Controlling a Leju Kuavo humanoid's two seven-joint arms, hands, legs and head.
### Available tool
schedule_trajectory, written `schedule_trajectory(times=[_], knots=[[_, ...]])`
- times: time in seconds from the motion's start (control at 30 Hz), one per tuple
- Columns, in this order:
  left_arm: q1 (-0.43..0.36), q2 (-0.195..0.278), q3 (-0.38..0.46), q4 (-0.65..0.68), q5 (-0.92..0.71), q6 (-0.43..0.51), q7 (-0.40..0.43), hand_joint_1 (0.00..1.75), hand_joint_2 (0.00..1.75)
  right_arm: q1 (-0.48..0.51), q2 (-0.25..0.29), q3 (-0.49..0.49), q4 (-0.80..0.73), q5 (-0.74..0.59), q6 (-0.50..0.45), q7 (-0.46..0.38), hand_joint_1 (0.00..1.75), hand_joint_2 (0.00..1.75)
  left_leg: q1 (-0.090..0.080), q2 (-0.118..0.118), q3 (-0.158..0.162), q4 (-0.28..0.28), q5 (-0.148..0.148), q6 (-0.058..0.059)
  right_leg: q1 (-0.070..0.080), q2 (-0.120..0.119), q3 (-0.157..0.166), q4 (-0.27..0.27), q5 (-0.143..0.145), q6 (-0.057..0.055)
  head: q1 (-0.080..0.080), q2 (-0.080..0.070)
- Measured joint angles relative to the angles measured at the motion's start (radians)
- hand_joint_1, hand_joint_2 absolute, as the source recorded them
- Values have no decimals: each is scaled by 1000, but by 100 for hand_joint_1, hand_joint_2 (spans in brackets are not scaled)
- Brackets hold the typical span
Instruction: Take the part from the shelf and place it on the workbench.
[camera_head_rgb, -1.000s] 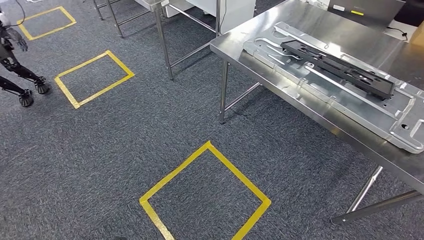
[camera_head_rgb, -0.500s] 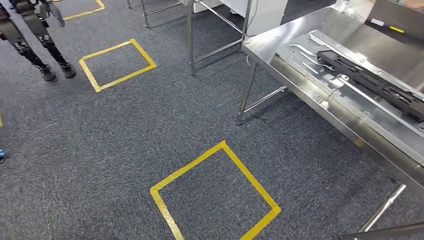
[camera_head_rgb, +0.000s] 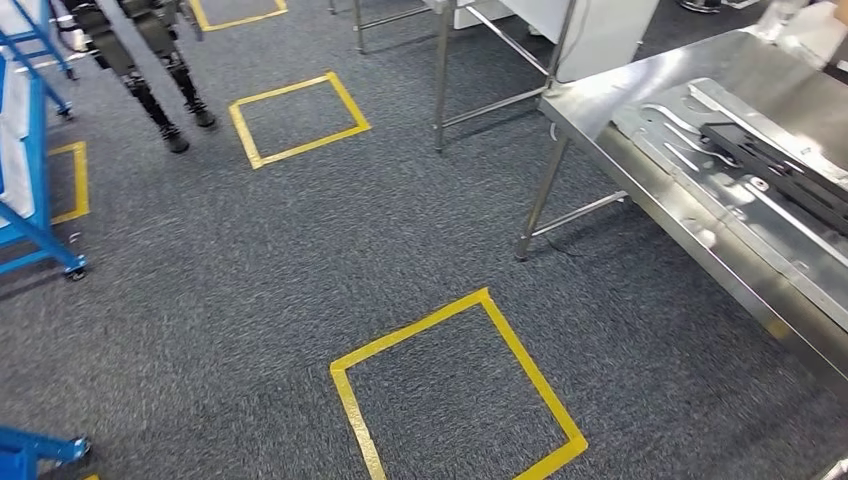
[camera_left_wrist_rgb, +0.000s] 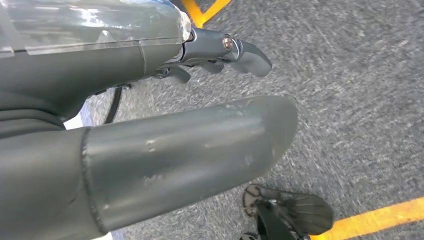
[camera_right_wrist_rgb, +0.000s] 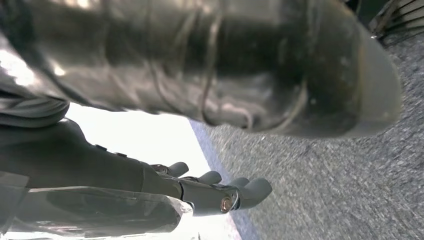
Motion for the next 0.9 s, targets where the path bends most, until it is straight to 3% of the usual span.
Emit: schedule_trajectory(times=[0.03, 0.07, 0.1, 0.17, 0.23, 0.27, 0.33, 0.37, 0.43, 0.5, 0.53, 0.6, 0.73, 0.77, 0.83, 0.9], knots=[[-1, 0, 1, 0, 2, 1, 3, 0, 0, 1, 0, 0, 0, 4, 4, 5, 0, 0, 4, 7, -27, 60, -24, -6, 1, -14, -1, 1, -1, -1, 0, 0], [0, 0, 3, 0, 4, 2, 5, 0, 0, 1, 0, 1, 0, 8, 9, 9, 0, 0, 9, 10, -41, 91, -29, -12, 1, -26, -1, 3, -3, 0, 0, 0], [1, 0, 6, 0, 7, 4, 7, 0, 0, 0, 0, 3, 0, 12, 16, 12, 0, 0, 13, 14, -36, 87, -17, -17, 0, -38, -1, 5, -5, 3, 0, 0], [2, 1, 10, 0, 14, 8, 12, 0, 0, 0, 0, 9, 0, 25, 32, 15, 0, 0, 19, 37, 28, -29, 43, -25, -4, -59, 0, 16, -14, 12, 0, 0], [-1, 1, 13, 0, 21, 9, 19, 0, 0, -1, -1, 16, 0, 42, 50, 16, 0, 0, 18, 66, 89, -141, 78, -20, -2, -76, -1, 29, -25, 25, 0, 0], [-2, 1, 15, 0, 24, 10, 25, 0, 0, -1, -2, 20, 0, 50, 58, 15, 0, 0, 15, 74, 100, -164, 80, -14, 1, -83, -1, 33, -29, 31, 1, 0], [-3, 2, 24, 0, 34, 15, 43, 0, 0, -4, -4, 31, 0, 70, 77, 13, 0, 0, 11, 60, 97, -165, 81, 3, 1, -93, 1, 34, -30, 41, 2, 0], [-2, 2, 30, 0, 41, 21, 54, 0, 0, -5, -5, 37, 0, 81, 87, 11, 0, 0, 11, 52, 97, -168, 84, 10, -1, -90, 2, 37, -34, 47, 2, 0], [-3, 3, 44, 0, 52, 32, 74, 0, 0, -6, -10, 50, 0, 101, 103, 11, 0, 0, 13, 36, 96, -175, 91, 25, -7, -54, -16, 81, -71, 55, 2, 0], [-5, 5, 55, 0, 59, 42, 87, 0, 0, -3, -15, 60, 0, 113, 110, 11, 0, 0, 12, 21, 92, -177, 95, 34, -8, -12, -71, 198, -139, 56, 2, 0], [-6, 6, 60, 0, 62, 45, 92, 0, 0, -2, -17, 65, 0, 117, 113, 11, 0, 0, 10, 10, 90, -177, 96, 36, -8, -5, -103, 263, -165, 55, 2, 0], [-7, 8, 66, 0, 65, 50, 100, 0, 0, 0, -20, 71, 0, 122, 116, 11, 0, 0, 6, -7, 88, -176, 97, 38, -8, -2, -142, 339, -184, 53, 2, 0], [-7, 8, 69, 0, 67, 51, 103, 0, 0, 0, -22, 73, 0, 124, 117, 11, 0, 0, 6, -18, 89, -176, 97, 38, -7, -1, -143, 336, -167, 51, 2, 0], [-7, 9, 72, 0, 68, 51, 105, 0, 0, 1, -22, 75, 0, 125, 117, 11, 0, 0, 5, -26, 90, -175, 97, 38, -7, 1, -129, 303, -141, 48, 2, 0], [-10, 8, 80, 0, 69, 55, 114, 0, 0, 2, -27, 83, 0, 133, 119, 9, 0, 0, 5, -62, 85, -169, 98, 29, -5, 43, -68, 156, -67, 37, 2, 0], [-12, 8, 86, 0, 68, 60, 119, 0, 0, 2, -31, 91, 0, 138, 122, 5, 0, 0, 8, -96, 78, -168, 103, 14, -2, 72, -24, 51, -25, 27, 2, 0]])
